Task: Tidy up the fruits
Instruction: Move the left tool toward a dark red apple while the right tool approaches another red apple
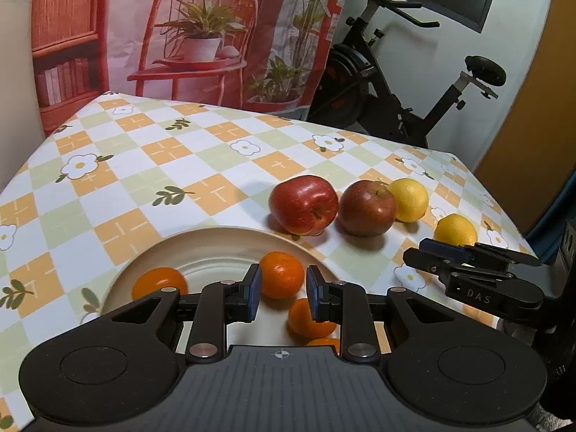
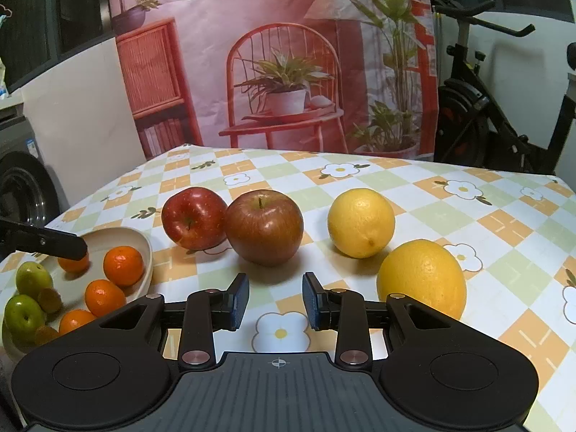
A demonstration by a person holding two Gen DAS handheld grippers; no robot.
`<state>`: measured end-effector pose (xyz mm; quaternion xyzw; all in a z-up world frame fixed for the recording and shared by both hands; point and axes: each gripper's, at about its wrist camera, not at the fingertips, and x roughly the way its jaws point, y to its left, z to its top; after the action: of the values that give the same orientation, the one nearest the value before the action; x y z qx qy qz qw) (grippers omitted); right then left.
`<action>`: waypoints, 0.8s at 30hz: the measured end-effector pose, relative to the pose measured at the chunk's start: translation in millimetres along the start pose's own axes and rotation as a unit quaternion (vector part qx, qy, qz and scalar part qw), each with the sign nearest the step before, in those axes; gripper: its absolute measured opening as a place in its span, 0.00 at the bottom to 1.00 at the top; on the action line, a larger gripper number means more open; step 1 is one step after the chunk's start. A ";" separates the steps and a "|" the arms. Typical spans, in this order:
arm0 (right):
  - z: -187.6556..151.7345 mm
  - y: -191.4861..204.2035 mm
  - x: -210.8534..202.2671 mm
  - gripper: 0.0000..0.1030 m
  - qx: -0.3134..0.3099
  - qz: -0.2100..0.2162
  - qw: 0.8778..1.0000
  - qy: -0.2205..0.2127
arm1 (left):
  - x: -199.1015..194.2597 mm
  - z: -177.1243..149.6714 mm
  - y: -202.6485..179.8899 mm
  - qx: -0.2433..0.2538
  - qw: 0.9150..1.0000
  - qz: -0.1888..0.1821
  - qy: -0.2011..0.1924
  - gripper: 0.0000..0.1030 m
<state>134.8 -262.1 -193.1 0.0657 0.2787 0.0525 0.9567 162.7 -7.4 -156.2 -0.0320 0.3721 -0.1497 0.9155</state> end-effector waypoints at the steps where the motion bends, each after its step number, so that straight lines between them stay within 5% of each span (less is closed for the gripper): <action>1: -0.1 0.4 0.6 0.29 0.002 -0.001 1.000 -0.001 | 0.9 -0.4 -0.8 0.000 1.000 0.000 0.001 0.27; 24: -5.3 -8.6 -4.3 0.30 0.024 0.012 1.000 -0.014 | 6.3 -2.3 -4.1 -0.009 1.000 0.013 0.008 0.27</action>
<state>128.9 -270.7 -196.7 0.0924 0.2656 0.0565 0.9580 164.4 -13.1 -161.3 -0.0341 0.3810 -0.1344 0.9141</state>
